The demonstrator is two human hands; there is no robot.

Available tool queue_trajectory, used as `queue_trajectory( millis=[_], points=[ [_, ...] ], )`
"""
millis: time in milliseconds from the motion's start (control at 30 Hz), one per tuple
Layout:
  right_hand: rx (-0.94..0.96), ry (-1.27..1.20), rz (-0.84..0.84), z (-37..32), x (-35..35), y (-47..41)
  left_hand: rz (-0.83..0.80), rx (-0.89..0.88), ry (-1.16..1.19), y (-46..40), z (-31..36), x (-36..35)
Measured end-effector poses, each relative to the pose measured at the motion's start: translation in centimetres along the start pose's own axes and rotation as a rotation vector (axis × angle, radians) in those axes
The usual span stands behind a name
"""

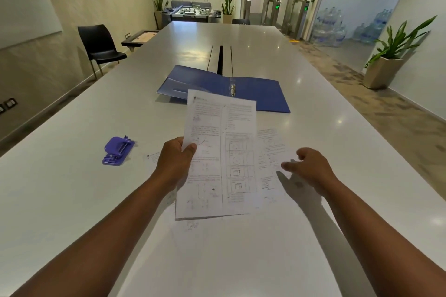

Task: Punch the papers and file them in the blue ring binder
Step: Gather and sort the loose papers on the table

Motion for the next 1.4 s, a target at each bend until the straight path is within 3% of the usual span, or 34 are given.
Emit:
queue_trajectory(
  millis=[200,400,633,800,1167,1400],
  points=[
    [-0.192,0.567,-0.079,4.7,-1.2,-3.5,0.0,0.103,0.023,-0.1,-1.6,-0.2],
    [-0.137,0.616,-0.117,3.1,-0.9,-2.8,-0.025,0.187,0.095,-0.1,-3.0,-0.6],
    [-0.153,0.44,-0.066,1.1,-0.3,-1.0,-0.044,0.212,0.033,-0.1,-3.1,-1.1],
    [-0.171,0.121,-0.077,2.2,-0.3,-1.4,-0.028,0.238,0.026,-0.2,-3.3,-0.9],
    [-0.183,-0.283,-0.091,3.2,2.2,-1.9,-0.021,0.263,0.049,-0.5,-3.6,-0.7],
    [-0.173,-0.357,-0.011,3.2,4.3,-1.7,-0.009,0.255,0.05,-1.1,-3.0,0.4]
  ],
)
Point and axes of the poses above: each hand's wrist, its own y-axis away from the middle knuckle, its own x-axis out of the back of the hand, z = x × y, the point moved 2 cm from there along -y, towards the middle knuckle, and after that the axes turned 7 degrees about -z, right-handed, at the moved point
